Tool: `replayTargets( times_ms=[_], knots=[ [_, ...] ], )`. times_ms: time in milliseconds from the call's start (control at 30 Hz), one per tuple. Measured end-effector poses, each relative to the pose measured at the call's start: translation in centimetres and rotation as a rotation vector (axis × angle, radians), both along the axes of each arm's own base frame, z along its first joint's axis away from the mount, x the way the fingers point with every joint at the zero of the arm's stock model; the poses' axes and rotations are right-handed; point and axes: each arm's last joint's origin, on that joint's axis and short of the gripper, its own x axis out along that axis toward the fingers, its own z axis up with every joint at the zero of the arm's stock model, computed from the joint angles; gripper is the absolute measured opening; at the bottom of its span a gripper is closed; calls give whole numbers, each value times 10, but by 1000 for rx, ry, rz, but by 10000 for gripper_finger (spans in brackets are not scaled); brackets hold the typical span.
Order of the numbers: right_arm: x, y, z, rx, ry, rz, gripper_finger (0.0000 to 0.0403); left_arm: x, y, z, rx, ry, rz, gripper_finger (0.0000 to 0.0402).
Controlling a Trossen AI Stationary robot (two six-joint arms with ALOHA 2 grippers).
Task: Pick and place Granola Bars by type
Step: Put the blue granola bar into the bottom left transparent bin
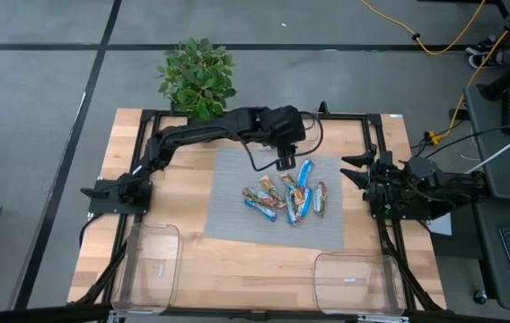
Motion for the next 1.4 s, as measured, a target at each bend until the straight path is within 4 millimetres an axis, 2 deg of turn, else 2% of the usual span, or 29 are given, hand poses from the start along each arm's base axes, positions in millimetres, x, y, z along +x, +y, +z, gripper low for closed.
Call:
replayTargets(
  times_ms=[233,500,700,933,1233,1400],
  knots=[
    [0,0,0,0,1,0,213,-17,-24,22,-25,8,-98,128],
    [0,0,0,2,1,0,213,-36,-52,22,-32,179,-212,129],
    [0,0,0,5,0,0,213,-45,-75,15,-91,295,-299,129],
    [0,0,0,4,1,0,213,-45,-98,7,-118,336,-364,129],
    [0,0,0,0,2,0,213,-45,-103,6,-135,331,-370,129],
    [0,0,-1,0,6,1,213,-36,-112,-15,-144,334,-373,129]
  ],
)
